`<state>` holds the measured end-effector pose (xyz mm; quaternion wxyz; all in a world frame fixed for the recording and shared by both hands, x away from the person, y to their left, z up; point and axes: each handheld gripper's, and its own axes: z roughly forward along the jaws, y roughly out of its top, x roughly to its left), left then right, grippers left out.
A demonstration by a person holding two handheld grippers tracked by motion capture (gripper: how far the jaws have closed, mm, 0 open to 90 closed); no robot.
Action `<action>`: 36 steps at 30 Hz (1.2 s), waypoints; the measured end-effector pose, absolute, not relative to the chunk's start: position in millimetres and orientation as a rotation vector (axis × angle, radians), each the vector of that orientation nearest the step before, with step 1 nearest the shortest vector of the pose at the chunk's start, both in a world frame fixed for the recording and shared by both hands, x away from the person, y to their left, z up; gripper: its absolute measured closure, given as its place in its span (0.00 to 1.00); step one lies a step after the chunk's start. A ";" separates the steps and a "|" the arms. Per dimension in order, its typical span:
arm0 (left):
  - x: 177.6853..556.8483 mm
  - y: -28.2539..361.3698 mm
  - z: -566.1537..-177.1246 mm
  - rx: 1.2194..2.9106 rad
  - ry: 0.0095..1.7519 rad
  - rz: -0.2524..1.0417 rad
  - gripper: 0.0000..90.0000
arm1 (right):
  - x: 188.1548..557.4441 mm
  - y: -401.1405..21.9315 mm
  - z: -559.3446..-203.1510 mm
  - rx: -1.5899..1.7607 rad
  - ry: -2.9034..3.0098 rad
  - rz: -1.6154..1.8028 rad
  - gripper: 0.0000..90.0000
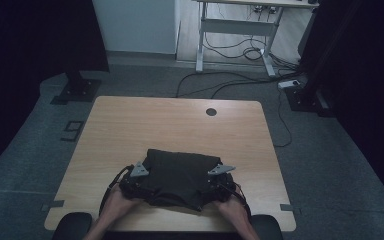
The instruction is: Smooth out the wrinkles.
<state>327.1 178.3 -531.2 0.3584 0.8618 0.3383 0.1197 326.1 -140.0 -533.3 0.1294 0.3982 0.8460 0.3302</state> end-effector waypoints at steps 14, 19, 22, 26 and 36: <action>342.1 174.5 -536.5 2.206 0.892 0.322 0.23 | 345.5 -145.4 -538.3 1.213 2.411 0.970 0.17; 351.6 172.2 -537.5 2.194 0.907 0.335 0.23 | 358.2 -147.2 -538.7 1.230 2.401 0.968 0.17; 360.0 170.4 -537.7 2.190 0.919 0.344 0.23 | 367.6 -147.4 -538.5 1.238 2.394 0.961 0.17; 372.9 169.3 -538.2 2.183 0.930 0.351 0.23 | 381.0 -147.3 -538.4 1.250 2.374 0.954 0.17; 409.5 169.7 -539.8 2.160 0.964 0.364 0.23 | 416.5 -144.1 -538.3 1.289 2.328 0.943 0.18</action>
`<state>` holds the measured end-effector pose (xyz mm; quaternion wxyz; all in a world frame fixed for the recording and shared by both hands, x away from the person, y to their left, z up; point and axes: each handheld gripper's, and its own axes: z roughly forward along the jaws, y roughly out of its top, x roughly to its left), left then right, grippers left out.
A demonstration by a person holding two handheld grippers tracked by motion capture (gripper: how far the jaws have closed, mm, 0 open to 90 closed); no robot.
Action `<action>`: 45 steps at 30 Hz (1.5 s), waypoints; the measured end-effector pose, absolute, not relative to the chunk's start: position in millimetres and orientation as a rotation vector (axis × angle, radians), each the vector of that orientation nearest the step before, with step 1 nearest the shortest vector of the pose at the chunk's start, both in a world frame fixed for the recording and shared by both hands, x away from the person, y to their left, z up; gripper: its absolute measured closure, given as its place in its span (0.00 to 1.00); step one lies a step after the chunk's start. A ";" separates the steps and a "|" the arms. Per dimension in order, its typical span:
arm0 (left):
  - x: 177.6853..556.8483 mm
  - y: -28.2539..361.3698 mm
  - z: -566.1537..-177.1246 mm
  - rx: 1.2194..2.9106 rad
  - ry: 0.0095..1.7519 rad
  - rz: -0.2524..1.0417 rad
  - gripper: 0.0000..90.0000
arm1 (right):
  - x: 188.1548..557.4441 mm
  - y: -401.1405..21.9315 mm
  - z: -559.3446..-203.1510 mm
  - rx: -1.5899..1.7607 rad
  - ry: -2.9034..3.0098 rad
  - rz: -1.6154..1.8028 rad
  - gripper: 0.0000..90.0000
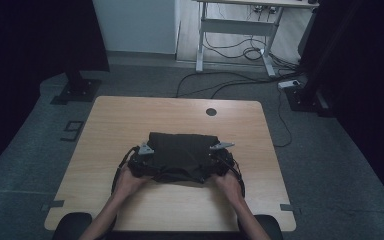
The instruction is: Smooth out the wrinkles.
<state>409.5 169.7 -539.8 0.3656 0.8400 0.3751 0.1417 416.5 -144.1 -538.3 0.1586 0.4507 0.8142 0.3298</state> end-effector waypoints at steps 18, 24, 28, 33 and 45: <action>463.2 173.0 -541.4 2.125 1.025 0.389 0.23 | 472.0 -136.1 -540.4 1.328 2.254 0.958 0.19; 475.1 173.1 -542.7 2.108 1.038 0.399 0.23 | 484.7 -137.8 -542.4 1.358 2.240 0.989 0.19; 474.3 173.2 -542.7 2.102 1.045 0.399 0.23 | 483.9 -138.5 -542.8 1.354 2.235 0.998 0.19; 474.7 173.8 -540.5 2.100 1.052 0.382 0.22 | 482.0 -135.4 -539.6 1.346 2.231 0.971 0.20; 455.3 173.0 -502.5 2.118 0.972 0.425 0.18 | 465.3 -134.5 -503.6 1.204 2.295 1.026 0.17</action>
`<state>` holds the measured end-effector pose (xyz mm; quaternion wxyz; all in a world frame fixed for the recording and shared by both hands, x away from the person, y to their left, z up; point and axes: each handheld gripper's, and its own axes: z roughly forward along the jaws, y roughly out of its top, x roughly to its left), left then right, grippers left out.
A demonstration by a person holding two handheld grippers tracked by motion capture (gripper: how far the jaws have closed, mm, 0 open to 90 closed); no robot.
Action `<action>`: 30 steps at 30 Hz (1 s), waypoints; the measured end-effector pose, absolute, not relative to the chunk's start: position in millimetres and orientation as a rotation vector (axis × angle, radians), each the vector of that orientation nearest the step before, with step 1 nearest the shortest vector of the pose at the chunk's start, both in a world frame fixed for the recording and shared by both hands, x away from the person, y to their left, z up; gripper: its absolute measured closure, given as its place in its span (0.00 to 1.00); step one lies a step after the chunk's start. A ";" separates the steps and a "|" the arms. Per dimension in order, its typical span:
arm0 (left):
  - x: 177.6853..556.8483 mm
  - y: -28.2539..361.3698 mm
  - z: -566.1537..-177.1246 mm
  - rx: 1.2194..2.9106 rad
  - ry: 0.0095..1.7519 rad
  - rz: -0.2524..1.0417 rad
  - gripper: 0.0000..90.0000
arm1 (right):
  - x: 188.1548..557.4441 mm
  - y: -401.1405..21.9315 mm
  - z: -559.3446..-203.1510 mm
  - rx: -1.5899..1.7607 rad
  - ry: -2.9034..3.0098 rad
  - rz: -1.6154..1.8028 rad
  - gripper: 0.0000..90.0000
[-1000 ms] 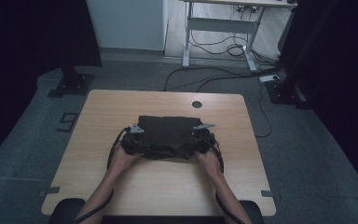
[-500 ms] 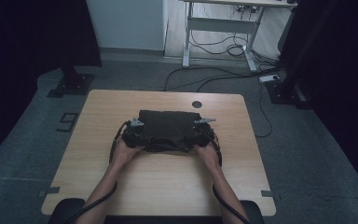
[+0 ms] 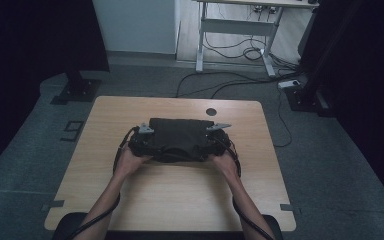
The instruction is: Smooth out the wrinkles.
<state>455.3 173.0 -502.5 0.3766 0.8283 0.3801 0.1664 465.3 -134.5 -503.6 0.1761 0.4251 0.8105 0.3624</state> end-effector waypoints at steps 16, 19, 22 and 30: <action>403.9 199.8 -465.2 2.101 0.897 0.472 0.14 | 422.5 -157.3 -464.0 1.053 2.339 1.085 0.03; 394.3 207.9 -462.8 2.109 0.902 0.497 0.11 | 412.7 -162.3 -460.8 1.039 2.341 1.083 0.00; 385.1 216.3 -464.4 2.123 0.916 0.513 0.07 | 400.4 -172.4 -460.1 1.025 2.341 1.064 0.00; 360.4 234.6 -482.1 2.118 0.961 0.502 0.03 | 378.9 -194.2 -468.1 1.069 2.310 1.066 0.00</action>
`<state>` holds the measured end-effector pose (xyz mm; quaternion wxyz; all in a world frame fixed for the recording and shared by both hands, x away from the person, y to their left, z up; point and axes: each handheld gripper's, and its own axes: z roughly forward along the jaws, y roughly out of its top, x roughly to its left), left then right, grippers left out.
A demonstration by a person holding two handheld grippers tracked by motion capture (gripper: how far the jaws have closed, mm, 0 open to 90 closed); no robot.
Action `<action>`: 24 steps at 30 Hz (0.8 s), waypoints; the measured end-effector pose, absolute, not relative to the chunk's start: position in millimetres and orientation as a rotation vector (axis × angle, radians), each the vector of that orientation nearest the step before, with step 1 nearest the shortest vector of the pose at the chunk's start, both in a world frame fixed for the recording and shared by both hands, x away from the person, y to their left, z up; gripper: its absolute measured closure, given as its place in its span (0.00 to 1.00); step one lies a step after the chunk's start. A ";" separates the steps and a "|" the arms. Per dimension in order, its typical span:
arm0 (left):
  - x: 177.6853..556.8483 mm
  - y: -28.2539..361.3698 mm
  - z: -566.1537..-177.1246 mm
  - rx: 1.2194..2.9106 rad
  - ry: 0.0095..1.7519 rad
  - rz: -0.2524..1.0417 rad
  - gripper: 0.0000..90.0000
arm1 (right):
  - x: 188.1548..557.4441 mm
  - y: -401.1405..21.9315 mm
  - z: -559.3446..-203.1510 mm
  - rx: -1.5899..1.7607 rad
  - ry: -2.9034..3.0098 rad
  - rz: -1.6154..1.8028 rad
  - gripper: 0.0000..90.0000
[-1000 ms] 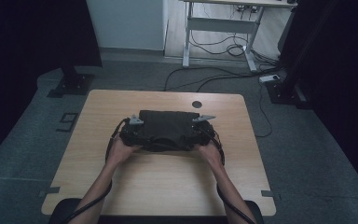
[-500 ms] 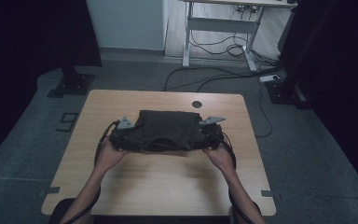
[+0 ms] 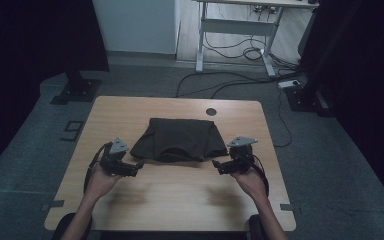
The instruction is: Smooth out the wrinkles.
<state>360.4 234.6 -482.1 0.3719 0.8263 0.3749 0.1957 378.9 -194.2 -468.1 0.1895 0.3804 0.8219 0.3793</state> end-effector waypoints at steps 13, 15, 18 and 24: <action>349.3 249.2 -538.0 2.231 1.040 0.434 0.00 | 361.6 -232.6 -519.6 1.229 2.269 1.039 0.00; 350.0 246.6 -543.9 2.273 1.033 0.441 0.00 | 362.1 -238.3 -535.7 1.261 2.273 1.024 0.00; 351.2 244.7 -546.2 2.250 1.031 0.420 0.00 | 360.9 -240.0 -547.2 1.272 2.296 1.003 0.00; 353.9 245.7 -548.1 2.231 1.050 0.385 0.00 | 360.1 -240.4 -556.3 1.248 2.286 0.968 0.00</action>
